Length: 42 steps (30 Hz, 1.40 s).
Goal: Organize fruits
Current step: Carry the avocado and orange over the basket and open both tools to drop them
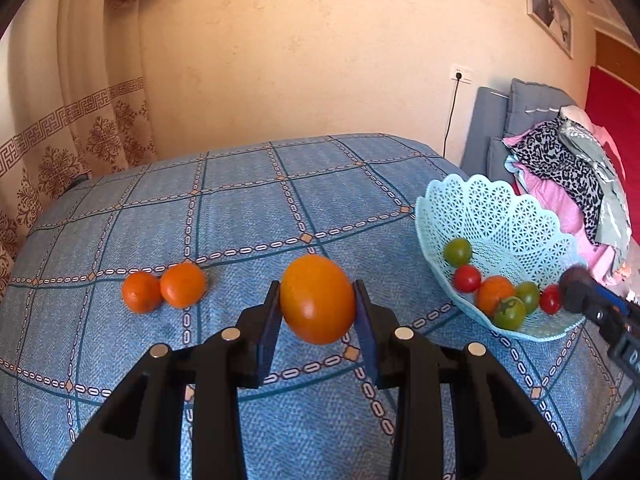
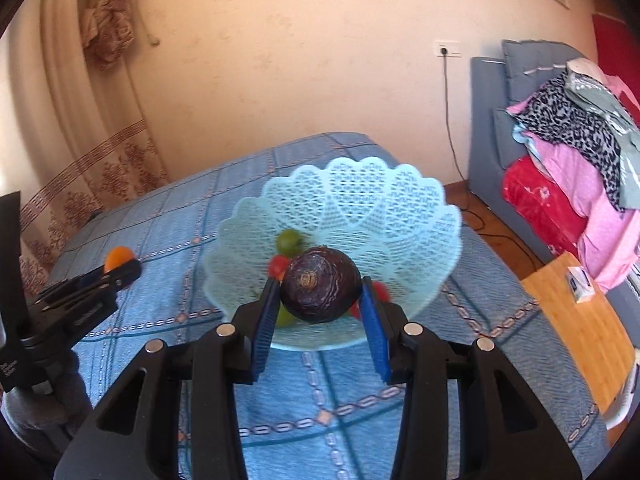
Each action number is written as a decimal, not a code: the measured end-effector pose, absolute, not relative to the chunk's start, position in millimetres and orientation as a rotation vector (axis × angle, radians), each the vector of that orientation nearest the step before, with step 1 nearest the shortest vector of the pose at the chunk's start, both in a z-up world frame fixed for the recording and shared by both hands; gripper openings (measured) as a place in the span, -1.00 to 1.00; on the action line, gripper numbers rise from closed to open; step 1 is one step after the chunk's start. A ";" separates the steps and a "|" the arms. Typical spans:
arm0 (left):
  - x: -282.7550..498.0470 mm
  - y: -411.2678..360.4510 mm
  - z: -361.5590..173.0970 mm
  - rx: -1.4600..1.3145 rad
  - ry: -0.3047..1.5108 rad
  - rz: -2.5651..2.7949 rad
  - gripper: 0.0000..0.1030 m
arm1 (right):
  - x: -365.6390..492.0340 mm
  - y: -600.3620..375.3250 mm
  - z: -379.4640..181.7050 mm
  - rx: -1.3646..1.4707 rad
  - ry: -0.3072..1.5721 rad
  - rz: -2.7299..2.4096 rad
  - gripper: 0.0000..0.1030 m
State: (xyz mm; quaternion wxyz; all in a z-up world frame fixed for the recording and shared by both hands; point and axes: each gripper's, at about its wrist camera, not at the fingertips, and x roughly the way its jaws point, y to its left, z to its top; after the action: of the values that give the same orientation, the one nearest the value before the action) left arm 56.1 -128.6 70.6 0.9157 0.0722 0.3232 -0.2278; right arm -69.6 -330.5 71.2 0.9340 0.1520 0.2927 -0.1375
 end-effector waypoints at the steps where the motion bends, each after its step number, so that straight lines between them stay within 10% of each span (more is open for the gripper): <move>1: 54.7 -130.3 70.7 0.152 0.665 -0.470 -0.32 | -71.4 -334.4 70.8 0.315 0.596 -0.290 -0.19; 35: 20.5 -224.6 87.0 0.216 0.624 -0.675 -0.30 | -107.7 -370.4 66.9 0.405 0.528 -0.330 -0.18; 37: 20.4 -227.2 85.6 0.219 0.634 -0.683 -0.20 | -109.2 -371.9 66.8 0.408 0.526 -0.332 -0.18; 39: 19.1 -224.2 88.6 0.208 0.603 -0.661 0.44 | -110.6 -373.0 67.4 0.411 0.523 -0.334 -0.18; 42: 17.3 -219.5 93.8 0.202 0.576 -0.653 0.51 | -112.6 -373.7 67.9 0.416 0.518 -0.336 -0.18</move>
State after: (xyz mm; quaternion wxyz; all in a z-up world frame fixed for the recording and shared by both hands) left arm 17.3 -219.5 93.8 0.9018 0.0979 0.2784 -0.3159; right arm -112.6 -373.7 67.9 0.9315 0.2031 0.2533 -0.1639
